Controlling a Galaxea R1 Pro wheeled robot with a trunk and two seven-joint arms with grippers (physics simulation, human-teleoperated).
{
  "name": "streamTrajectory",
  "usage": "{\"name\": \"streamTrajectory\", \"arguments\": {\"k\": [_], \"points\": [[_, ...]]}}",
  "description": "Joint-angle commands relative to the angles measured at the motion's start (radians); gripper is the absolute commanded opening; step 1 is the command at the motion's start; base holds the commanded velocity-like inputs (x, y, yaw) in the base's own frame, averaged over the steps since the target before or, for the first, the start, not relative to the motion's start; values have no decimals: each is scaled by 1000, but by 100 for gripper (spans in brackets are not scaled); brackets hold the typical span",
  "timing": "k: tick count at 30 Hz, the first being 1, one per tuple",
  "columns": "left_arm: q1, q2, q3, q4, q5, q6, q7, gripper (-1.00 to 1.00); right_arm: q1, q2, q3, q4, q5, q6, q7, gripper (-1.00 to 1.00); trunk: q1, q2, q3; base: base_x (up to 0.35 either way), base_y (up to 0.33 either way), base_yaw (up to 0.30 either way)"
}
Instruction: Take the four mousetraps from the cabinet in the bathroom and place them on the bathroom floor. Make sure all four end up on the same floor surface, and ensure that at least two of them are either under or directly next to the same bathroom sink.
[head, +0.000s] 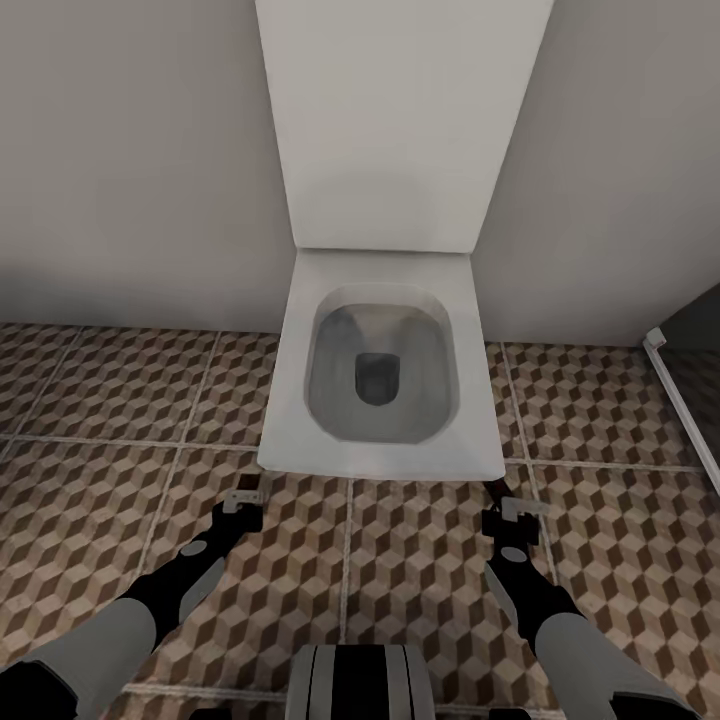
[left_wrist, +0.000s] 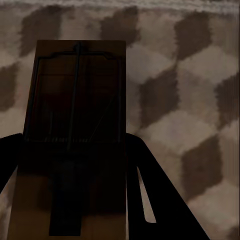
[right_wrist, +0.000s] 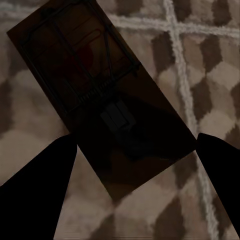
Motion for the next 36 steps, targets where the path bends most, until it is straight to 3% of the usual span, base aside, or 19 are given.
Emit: {"name": "streamTrajectory", "arguments": {"k": [1,9,17,30,36], "points": [[-1,1,-8,-1,7,-4,0,-100,-1,1,-6,2,10,-2,-1,-100,0,0,-1,0,0,0],[-1,-6,-13,-3,0,-3,5,-100,-1,2,-8,0,10,12,-8,-100,0,0,-1,0,0,0],[-1,-10,-14,0,-3,-3,44,-100,-1,5,-10,-13,13,91,-13,-100,0,0,-1,0,0,0],[-1,-36,-2,-6,2,-9,67,-100,-1,14,-8,-37,12,144,-26,-100,0,0,-1,0,0,0],[-1,-37,-1,-3,6,-11,69,-100,-1,16,-9,-59,11,147,-26,-100,3,-2,-24,0,0,0]]}}
